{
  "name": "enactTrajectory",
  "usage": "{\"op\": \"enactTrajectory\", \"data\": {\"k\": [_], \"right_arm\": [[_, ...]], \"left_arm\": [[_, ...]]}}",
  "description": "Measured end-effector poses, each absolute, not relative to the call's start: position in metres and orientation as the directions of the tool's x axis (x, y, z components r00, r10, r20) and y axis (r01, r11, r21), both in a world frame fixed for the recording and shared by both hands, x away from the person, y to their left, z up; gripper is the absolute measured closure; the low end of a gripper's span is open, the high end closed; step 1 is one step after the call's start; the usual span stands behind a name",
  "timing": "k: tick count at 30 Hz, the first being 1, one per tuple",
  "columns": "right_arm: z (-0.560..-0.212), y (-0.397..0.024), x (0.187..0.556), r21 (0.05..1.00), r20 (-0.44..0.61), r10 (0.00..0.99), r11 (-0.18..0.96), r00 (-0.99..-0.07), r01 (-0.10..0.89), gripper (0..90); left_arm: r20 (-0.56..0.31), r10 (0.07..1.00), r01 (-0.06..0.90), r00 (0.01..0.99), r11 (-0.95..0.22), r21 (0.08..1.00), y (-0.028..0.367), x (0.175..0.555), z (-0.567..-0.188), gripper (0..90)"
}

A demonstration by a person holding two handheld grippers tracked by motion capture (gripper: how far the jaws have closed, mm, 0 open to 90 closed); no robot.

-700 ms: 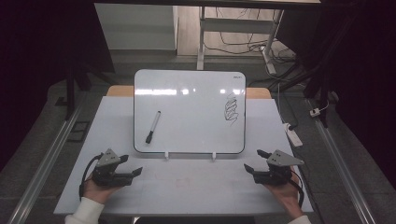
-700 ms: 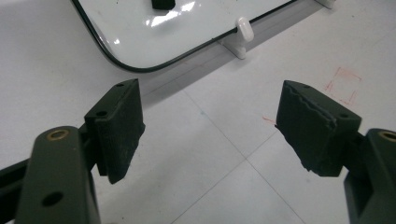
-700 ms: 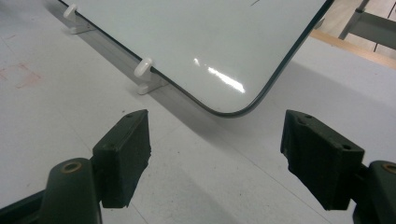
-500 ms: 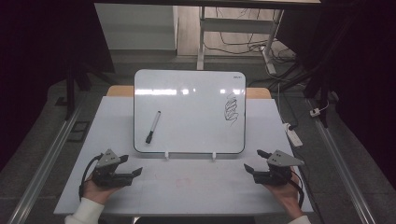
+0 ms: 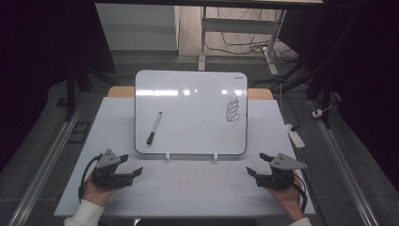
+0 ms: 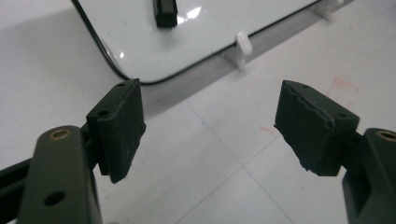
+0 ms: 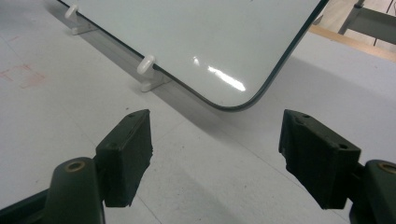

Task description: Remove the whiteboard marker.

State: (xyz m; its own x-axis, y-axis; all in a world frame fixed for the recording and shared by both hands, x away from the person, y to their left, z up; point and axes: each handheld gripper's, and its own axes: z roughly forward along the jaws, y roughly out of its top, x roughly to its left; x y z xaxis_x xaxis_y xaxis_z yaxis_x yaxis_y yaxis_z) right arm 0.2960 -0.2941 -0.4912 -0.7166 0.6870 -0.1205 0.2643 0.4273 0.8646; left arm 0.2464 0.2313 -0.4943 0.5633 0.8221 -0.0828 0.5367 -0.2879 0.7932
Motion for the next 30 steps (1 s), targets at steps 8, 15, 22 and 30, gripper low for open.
{"op": "enactTrajectory", "data": {"k": [8,15,22,30], "right_arm": [[-0.494,-0.292,0.296,0.857,-0.123,0.686,0.437,-0.717,0.271,25.9],[-0.496,-0.290,0.296,0.850,-0.131,0.684,0.450,-0.718,0.275,26.0],[-0.496,-0.290,0.296,0.849,-0.131,0.686,0.450,-0.716,0.276,26.0],[-0.498,-0.290,0.296,0.844,-0.133,0.687,0.456,-0.714,0.282,26.2]], "left_arm": [[-0.034,0.838,0.517,0.544,-0.303,0.801,0.217,0.266,-0.465,25.9],[0.038,0.860,0.510,0.509,-0.337,0.791,0.197,0.303,-0.446,28.0],[0.128,0.874,0.513,0.468,-0.387,0.766,0.175,0.343,-0.439,32.0],[0.202,0.883,0.531,0.423,-0.422,0.734,0.160,0.374,-0.441,49.7]]}}
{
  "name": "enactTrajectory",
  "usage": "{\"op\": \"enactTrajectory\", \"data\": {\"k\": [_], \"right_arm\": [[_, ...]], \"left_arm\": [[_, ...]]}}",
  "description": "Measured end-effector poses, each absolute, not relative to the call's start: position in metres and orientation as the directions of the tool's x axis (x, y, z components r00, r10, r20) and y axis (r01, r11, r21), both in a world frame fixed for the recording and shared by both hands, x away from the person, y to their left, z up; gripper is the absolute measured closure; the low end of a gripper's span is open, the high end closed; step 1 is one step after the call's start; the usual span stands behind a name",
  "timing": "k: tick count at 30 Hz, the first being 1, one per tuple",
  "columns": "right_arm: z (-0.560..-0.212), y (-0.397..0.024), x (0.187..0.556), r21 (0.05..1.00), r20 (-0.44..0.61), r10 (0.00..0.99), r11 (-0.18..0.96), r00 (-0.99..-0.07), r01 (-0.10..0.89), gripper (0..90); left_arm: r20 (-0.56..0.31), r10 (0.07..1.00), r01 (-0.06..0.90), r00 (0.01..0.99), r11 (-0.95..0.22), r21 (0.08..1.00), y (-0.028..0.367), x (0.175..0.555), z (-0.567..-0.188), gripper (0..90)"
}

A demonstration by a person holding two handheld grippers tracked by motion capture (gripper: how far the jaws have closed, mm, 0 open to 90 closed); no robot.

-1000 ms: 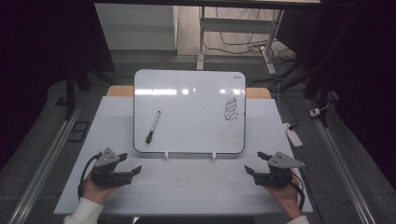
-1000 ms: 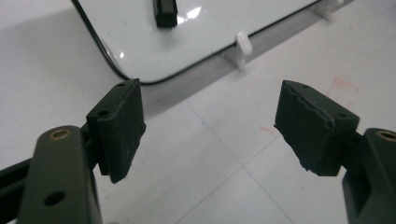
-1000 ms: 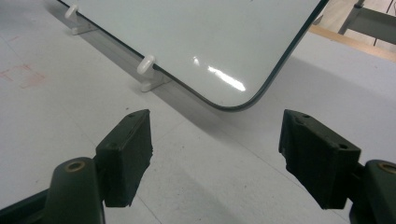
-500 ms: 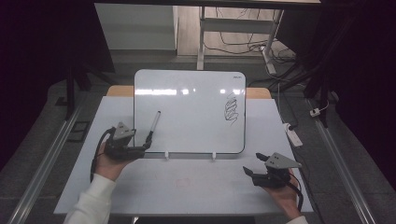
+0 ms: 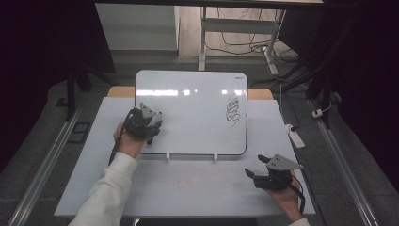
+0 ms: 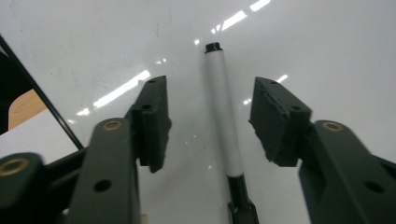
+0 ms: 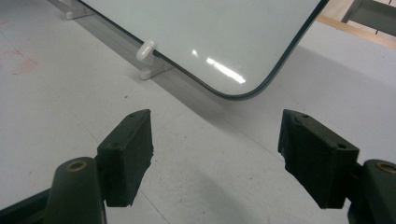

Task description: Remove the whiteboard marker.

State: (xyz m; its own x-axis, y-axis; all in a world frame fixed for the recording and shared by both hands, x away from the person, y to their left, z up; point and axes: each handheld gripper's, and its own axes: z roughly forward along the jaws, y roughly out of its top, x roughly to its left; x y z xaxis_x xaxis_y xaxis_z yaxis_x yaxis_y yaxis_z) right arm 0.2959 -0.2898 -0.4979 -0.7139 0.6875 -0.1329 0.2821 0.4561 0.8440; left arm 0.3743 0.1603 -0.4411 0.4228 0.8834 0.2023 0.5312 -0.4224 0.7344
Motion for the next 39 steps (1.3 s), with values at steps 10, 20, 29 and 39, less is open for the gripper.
{"op": "enactTrajectory", "data": {"k": [10,20,29,39], "right_arm": [[-0.497,-0.291,0.296,0.844,-0.136,0.700,0.452,-0.702,0.287,26.2],[-0.497,-0.293,0.296,0.849,-0.135,0.712,0.442,-0.689,0.290,26.4],[-0.494,-0.294,0.295,0.862,-0.132,0.715,0.425,-0.686,0.277,26.7],[-0.483,-0.275,0.288,0.895,-0.050,0.669,0.359,-0.741,0.265,28.4]], "left_arm": [[0.236,0.877,0.524,0.419,-0.446,0.725,0.150,0.378,-0.447,71.2],[0.223,0.871,0.520,0.438,-0.448,0.727,0.144,0.379,-0.448,81.7],[0.187,0.836,0.445,0.516,-0.448,0.775,0.149,0.347,-0.425,81.9],[0.078,0.693,0.312,0.717,-0.419,0.853,0.113,0.303,-0.412,81.8]]}}
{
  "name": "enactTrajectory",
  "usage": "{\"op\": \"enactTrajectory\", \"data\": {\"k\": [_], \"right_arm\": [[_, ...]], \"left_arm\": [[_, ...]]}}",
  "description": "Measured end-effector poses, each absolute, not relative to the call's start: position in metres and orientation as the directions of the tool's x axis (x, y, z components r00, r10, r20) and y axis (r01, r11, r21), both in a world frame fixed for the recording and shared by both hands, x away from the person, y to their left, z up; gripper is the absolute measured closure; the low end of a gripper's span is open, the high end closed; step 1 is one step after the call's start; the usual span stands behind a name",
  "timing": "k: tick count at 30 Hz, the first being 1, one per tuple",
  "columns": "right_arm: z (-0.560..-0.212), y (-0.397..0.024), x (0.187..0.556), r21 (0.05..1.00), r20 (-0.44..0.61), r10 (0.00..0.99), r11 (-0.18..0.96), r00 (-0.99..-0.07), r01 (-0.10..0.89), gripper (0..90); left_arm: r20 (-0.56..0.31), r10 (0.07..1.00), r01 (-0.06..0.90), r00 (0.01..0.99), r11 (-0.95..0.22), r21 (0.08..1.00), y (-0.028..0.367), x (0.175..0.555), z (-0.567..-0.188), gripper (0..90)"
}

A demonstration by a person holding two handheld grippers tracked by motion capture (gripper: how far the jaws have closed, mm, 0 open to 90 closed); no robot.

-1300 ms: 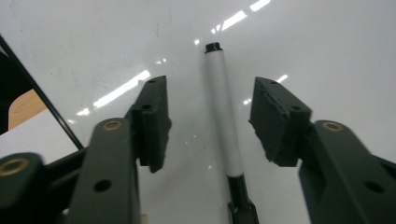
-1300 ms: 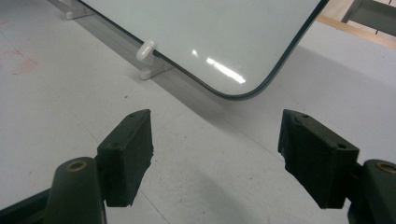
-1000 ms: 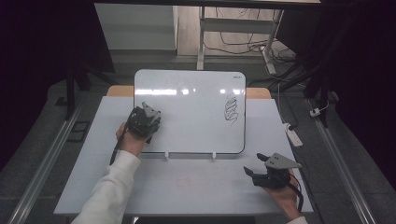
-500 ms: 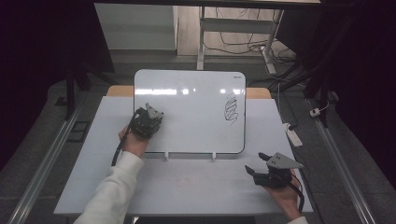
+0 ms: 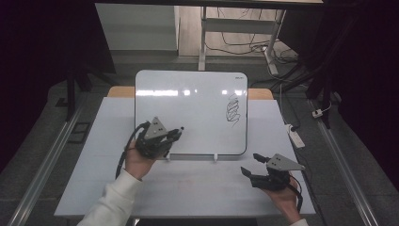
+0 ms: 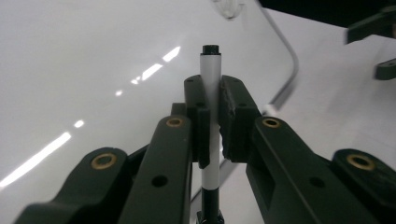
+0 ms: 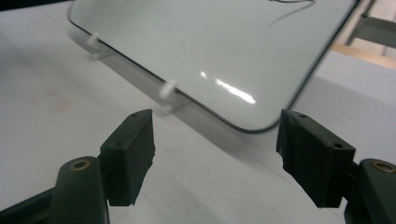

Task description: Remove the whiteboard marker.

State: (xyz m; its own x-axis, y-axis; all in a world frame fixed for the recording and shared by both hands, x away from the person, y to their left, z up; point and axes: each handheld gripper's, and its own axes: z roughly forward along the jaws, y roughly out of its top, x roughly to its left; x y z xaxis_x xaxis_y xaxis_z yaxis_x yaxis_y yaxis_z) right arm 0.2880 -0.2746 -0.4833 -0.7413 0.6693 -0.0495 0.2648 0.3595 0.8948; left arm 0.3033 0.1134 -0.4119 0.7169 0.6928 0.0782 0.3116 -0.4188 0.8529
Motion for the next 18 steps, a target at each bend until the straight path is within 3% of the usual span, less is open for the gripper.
{"op": "enactTrajectory", "data": {"k": [10,18], "right_arm": [[-0.477,-0.233,0.291,0.870,0.147,0.568,0.315,-0.810,0.379,32.0],[-0.479,-0.192,0.294,0.841,0.228,0.509,0.327,-0.830,0.431,34.3]], "left_arm": [[0.034,0.578,0.271,0.815,-0.434,0.859,0.062,0.303,-0.430,81.8],[0.047,0.529,0.231,0.847,-0.445,0.865,0.039,0.294,-0.434,81.8]]}}
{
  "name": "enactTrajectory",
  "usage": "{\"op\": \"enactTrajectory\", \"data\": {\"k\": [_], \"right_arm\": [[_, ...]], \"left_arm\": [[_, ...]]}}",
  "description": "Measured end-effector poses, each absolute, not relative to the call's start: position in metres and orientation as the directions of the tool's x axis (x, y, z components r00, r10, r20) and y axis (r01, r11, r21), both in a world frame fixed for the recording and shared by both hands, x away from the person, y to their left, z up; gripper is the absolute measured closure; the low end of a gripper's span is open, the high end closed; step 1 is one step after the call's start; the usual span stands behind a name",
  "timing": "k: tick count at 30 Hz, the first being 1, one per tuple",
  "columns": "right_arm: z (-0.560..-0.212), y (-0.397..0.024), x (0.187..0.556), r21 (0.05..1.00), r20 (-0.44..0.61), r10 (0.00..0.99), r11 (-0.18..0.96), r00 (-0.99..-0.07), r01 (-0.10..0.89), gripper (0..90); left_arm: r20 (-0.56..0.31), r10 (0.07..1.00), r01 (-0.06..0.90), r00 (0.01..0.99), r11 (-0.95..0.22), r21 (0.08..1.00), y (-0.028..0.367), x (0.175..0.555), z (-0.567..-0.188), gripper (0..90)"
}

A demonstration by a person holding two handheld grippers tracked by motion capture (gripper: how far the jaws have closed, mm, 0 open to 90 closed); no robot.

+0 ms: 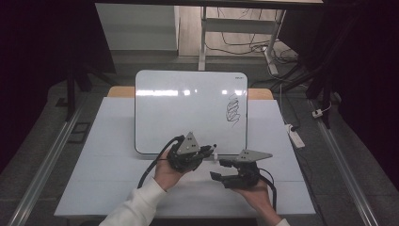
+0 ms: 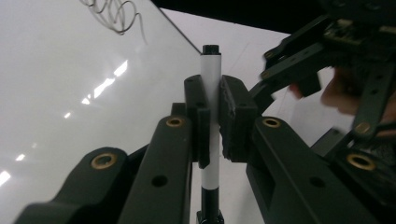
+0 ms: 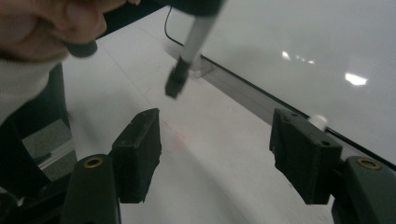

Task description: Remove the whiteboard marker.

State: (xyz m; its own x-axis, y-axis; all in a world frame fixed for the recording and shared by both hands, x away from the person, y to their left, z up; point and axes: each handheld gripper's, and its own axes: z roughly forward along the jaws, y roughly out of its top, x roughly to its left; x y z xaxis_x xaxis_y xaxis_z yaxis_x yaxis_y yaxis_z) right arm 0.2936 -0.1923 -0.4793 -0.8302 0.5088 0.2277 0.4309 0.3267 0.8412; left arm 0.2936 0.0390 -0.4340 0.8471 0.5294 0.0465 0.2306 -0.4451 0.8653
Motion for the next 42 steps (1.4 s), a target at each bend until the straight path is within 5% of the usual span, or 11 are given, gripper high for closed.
{"op": "enactTrajectory", "data": {"k": [9,19,29,36,42], "right_arm": [[-0.478,-0.165,0.300,0.827,0.274,0.512,0.306,-0.814,0.471,44.3],[-0.481,-0.158,0.307,0.777,0.362,0.537,0.278,-0.762,0.565,71.1],[-0.486,-0.160,0.310,0.754,0.387,0.555,0.270,-0.736,0.599,77.5],[-0.480,-0.175,0.312,0.802,0.332,0.571,0.247,-0.751,0.543,77.7],[-0.471,-0.195,0.317,0.849,0.278,0.603,0.210,-0.747,0.485,77.8]], "left_arm": [[0.065,0.522,0.206,0.850,-0.443,0.872,0.027,0.287,-0.435,81.7],[0.083,0.522,0.198,0.849,-0.460,0.865,0.017,0.286,-0.439,81.7],[0.094,0.511,0.187,0.854,-0.472,0.862,0.013,0.284,-0.440,80.8],[0.033,0.559,0.227,0.829,-0.389,0.893,0.051,0.279,-0.428,47.7],[-0.077,0.653,0.356,0.754,-0.308,0.882,0.126,0.267,-0.439,37.3]]}}
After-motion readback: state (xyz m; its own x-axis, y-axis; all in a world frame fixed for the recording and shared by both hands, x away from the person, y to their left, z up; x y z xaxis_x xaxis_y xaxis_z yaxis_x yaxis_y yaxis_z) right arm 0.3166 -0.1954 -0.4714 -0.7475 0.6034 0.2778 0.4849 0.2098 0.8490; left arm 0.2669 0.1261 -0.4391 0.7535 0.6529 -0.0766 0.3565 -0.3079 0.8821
